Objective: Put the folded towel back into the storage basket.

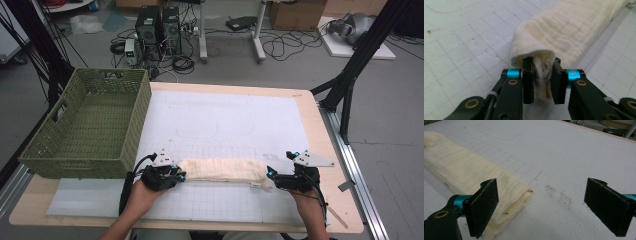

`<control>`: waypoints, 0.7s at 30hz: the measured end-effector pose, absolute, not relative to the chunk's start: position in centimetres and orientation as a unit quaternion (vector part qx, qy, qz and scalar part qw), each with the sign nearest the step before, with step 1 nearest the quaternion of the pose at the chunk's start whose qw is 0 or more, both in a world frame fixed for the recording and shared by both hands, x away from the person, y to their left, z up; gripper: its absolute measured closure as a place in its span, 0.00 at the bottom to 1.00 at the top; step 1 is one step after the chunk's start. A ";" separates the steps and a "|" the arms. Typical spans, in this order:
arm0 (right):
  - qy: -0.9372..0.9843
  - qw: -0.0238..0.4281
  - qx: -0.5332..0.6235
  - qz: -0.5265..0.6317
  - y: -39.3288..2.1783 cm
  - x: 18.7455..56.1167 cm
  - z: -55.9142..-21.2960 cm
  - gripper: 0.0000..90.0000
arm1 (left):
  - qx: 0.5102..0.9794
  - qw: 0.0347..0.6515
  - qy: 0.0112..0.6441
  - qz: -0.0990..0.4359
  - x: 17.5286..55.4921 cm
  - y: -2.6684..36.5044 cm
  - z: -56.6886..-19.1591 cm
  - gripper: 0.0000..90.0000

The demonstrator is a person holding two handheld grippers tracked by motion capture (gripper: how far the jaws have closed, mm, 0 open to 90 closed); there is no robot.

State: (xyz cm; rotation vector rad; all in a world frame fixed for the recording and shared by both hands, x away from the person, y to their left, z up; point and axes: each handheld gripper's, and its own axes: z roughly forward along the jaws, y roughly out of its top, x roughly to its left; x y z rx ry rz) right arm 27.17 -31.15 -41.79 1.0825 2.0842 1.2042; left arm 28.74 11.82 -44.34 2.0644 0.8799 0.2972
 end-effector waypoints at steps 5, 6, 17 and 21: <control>0.768 0.242 0.396 0.442 -30.9 27.2 -41.9 0.13 | 0.792 0.468 0.374 0.116 29.0 12.8 -43.9 0.86; 0.769 0.238 0.397 0.441 -30.8 27.2 -42.0 0.13 | 0.792 0.469 0.374 0.115 29.1 12.8 -43.9 0.86; 0.792 0.198 0.396 0.420 -28.9 27.6 -43.1 0.22 | 0.790 0.472 0.374 0.113 29.2 12.9 -44.0 0.87; 0.790 0.173 0.415 0.416 -28.8 27.6 -43.6 0.34 | 0.790 0.471 0.376 0.114 29.2 13.0 -44.1 0.87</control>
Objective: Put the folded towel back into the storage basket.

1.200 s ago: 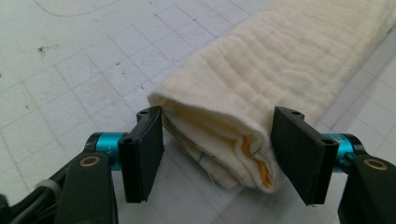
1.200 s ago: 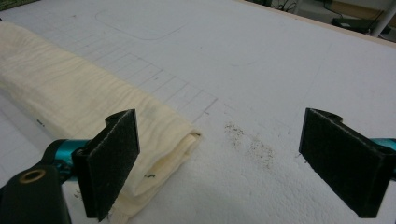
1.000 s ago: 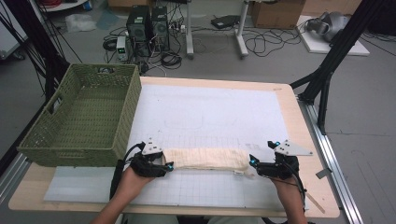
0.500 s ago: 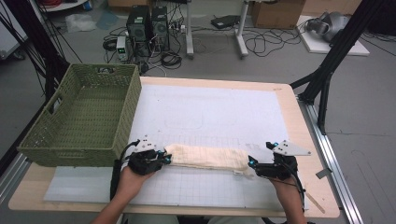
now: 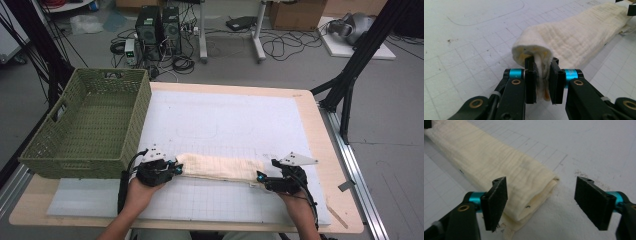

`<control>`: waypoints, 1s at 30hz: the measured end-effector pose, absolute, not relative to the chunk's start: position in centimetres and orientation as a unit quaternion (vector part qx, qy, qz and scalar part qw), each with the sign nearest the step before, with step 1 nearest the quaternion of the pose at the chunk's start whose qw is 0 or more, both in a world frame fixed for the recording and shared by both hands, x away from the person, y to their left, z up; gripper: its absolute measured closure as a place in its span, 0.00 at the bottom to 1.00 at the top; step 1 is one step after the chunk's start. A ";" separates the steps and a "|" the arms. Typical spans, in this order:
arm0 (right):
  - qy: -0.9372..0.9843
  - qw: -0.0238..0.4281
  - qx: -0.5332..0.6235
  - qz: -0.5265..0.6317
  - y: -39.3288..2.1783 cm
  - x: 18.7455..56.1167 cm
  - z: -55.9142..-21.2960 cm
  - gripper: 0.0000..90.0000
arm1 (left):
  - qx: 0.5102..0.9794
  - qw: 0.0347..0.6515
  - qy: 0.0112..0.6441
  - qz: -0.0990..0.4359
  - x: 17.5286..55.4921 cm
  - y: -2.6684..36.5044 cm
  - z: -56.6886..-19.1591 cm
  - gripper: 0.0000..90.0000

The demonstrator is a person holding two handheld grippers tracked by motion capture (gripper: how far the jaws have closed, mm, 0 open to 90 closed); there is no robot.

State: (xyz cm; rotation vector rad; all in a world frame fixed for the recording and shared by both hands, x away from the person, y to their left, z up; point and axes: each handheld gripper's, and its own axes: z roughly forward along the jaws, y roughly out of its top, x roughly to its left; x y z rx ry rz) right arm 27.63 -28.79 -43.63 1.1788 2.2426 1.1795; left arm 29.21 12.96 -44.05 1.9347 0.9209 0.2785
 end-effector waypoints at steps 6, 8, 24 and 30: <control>0.811 0.150 0.402 0.399 -27.9 27.6 -44.3 0.45 | 0.792 0.467 0.376 0.115 29.3 13.1 -44.1 0.87; 0.818 0.149 0.397 0.388 -27.5 27.7 -44.5 0.47 | 0.790 0.469 0.379 0.114 29.4 13.0 -44.2 0.87; 0.818 0.123 0.417 0.376 -27.4 27.5 -44.5 0.60 | 0.796 0.460 0.377 0.117 29.4 12.9 -44.5 0.87; 0.822 0.116 0.401 0.387 -26.9 27.4 -44.5 0.82 | 0.796 0.458 0.379 0.117 29.5 12.9 -44.5 0.87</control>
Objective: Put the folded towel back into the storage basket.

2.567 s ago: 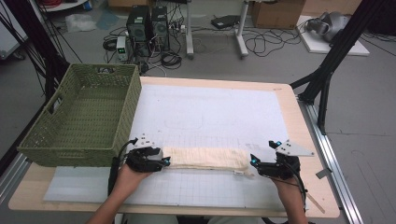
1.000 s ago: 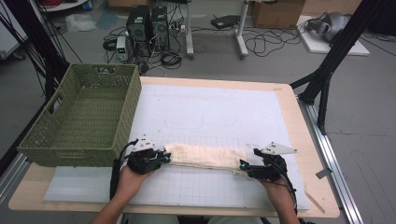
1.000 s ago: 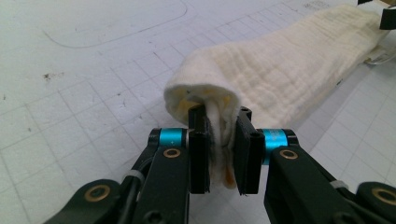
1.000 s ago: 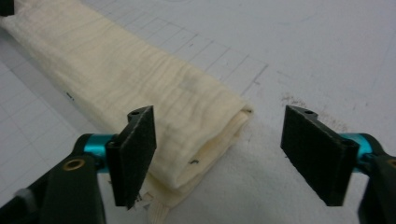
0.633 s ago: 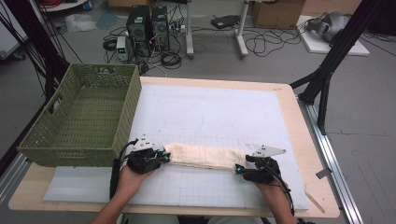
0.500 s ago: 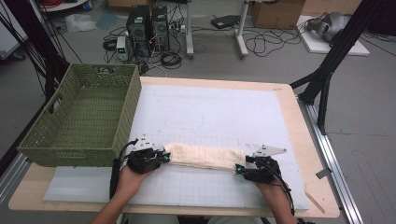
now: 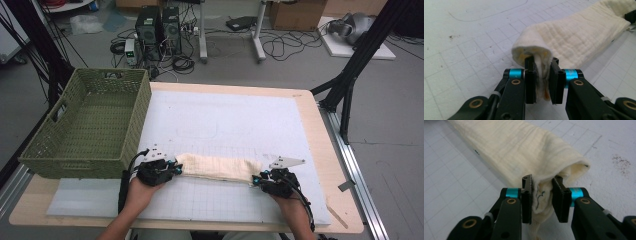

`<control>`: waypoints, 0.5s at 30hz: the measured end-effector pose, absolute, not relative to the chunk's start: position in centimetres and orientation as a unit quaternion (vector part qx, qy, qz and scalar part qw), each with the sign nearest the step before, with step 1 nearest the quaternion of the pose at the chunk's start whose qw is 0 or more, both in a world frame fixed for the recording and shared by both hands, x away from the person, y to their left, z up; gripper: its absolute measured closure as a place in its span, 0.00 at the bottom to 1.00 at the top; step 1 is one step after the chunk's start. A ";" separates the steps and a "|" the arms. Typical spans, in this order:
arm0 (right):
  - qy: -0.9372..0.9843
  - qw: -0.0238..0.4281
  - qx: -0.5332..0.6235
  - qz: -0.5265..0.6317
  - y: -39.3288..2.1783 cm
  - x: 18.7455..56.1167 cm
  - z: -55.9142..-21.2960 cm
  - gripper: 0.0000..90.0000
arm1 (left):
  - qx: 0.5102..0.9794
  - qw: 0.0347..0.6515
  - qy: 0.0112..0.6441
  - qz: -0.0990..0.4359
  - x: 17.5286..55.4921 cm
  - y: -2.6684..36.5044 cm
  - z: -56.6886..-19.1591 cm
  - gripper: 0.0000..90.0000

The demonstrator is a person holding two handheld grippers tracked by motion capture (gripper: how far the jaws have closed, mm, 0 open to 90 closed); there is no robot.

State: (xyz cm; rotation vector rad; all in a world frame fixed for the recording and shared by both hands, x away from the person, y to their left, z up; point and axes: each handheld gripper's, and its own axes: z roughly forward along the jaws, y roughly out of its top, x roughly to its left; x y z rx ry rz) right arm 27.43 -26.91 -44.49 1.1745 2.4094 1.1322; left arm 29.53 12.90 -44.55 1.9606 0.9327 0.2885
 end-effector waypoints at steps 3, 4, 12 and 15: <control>0.824 0.115 0.396 0.388 -26.8 27.4 -44.5 0.89 | 0.796 0.458 0.379 0.118 29.5 12.9 -44.6 0.87; 0.824 0.115 0.396 0.388 -26.8 27.4 -44.5 0.90 | 0.795 0.459 0.379 0.118 29.5 12.9 -44.6 0.87; 0.809 0.126 0.402 0.409 -27.2 27.4 -43.3 0.91 | 0.779 0.485 0.379 0.118 29.4 13.5 -43.7 0.87; 0.804 0.132 0.402 0.417 -27.4 27.2 -42.8 0.91 | 0.777 0.489 0.376 0.121 29.4 13.6 -43.4 0.87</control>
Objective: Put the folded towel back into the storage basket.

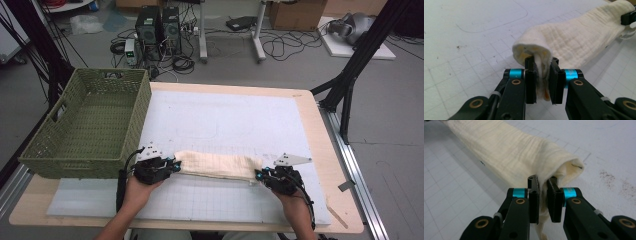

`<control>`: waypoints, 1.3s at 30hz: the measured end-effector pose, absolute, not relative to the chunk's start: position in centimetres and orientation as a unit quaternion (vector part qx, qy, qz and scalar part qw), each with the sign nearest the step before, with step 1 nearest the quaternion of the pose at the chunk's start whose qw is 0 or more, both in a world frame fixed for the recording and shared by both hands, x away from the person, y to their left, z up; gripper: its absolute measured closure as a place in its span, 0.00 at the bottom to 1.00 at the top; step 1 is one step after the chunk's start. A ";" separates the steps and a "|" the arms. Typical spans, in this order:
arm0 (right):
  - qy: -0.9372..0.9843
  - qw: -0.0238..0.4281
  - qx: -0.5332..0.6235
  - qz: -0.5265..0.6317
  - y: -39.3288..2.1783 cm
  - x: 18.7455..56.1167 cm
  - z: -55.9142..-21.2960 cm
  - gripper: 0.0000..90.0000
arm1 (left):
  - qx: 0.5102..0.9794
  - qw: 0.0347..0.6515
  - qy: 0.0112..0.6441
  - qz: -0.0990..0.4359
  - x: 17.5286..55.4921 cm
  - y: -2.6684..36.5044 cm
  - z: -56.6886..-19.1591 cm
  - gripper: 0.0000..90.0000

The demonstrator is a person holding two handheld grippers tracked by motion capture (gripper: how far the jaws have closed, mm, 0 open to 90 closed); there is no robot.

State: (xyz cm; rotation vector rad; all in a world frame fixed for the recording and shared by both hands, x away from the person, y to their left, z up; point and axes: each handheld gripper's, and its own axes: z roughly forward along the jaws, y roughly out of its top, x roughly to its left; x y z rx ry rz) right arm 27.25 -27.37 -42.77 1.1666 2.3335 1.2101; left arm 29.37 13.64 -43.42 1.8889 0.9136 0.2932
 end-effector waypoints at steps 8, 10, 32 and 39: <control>0.798 0.145 0.400 0.427 -27.7 27.2 -42.0 0.91 | 0.771 0.505 0.367 0.128 29.1 13.5 -42.7 0.87; 0.796 0.149 0.398 0.430 -27.7 27.2 -41.8 0.91 | 0.768 0.511 0.364 0.130 29.1 13.6 -42.4 0.87; 0.786 0.202 0.356 0.464 -26.7 29.8 -36.7 0.91 | 0.749 0.549 0.322 0.183 27.8 15.4 -35.9 0.87; 0.784 0.214 0.344 0.470 -25.4 31.5 -34.7 0.91 | 0.740 0.556 0.320 0.201 27.5 16.5 -34.1 0.87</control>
